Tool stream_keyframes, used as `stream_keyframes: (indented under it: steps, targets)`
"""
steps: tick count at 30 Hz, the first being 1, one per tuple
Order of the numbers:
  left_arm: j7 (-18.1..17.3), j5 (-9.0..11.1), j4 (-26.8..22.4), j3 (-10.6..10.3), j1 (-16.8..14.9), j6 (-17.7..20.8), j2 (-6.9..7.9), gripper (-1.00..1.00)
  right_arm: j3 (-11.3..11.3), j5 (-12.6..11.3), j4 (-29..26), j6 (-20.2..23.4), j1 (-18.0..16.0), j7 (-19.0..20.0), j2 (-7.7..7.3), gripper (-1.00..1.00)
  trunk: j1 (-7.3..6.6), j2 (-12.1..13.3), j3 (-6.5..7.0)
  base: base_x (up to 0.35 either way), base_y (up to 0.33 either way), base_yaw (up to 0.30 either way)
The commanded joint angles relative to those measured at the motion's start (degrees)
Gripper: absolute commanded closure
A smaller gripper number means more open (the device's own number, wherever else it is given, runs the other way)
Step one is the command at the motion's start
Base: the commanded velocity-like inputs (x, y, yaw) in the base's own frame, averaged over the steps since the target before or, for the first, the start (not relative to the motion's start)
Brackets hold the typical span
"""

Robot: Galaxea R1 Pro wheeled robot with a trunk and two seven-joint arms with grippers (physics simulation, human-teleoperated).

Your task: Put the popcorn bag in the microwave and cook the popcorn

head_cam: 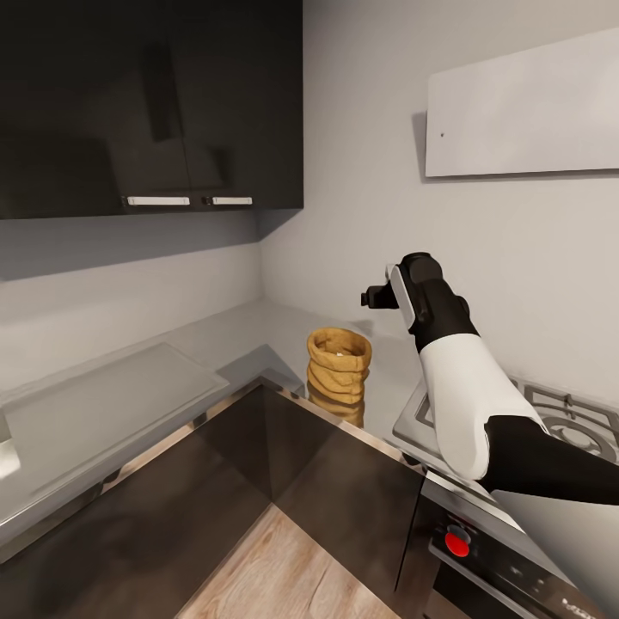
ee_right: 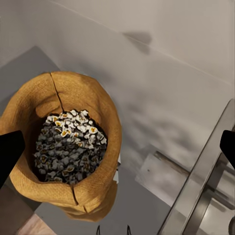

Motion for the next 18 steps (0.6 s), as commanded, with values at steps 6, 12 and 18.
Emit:
stream_keyframes:
  steps: [6,12,18]
  targets:
    - [-0.04,0.26,-0.07,0.11,0.01,-0.07,-0.06,-1.0,-0.14,0.15,0.17,0.18,0.44,0.16,0.08,-1.0,0.01,-0.04,-0.07,0.0,0.0,0.0]
    - [-0.06,0.26,-0.06,0.11,0.01,-0.07,0.01,-1.0,-0.06,0.4,0.22,0.18,2.79,0.13,0.08,-1.0,0.01,-0.04,-0.07,0.0,0.0,0.0]
    - [-0.06,0.26,-0.13,0.1,0.01,-0.07,-0.08,-1.0,0.16,0.47,-0.03,0.18,4.93,0.55,0.08,-1.0,0.01,-0.04,-0.07,0.0,0.0,0.0]
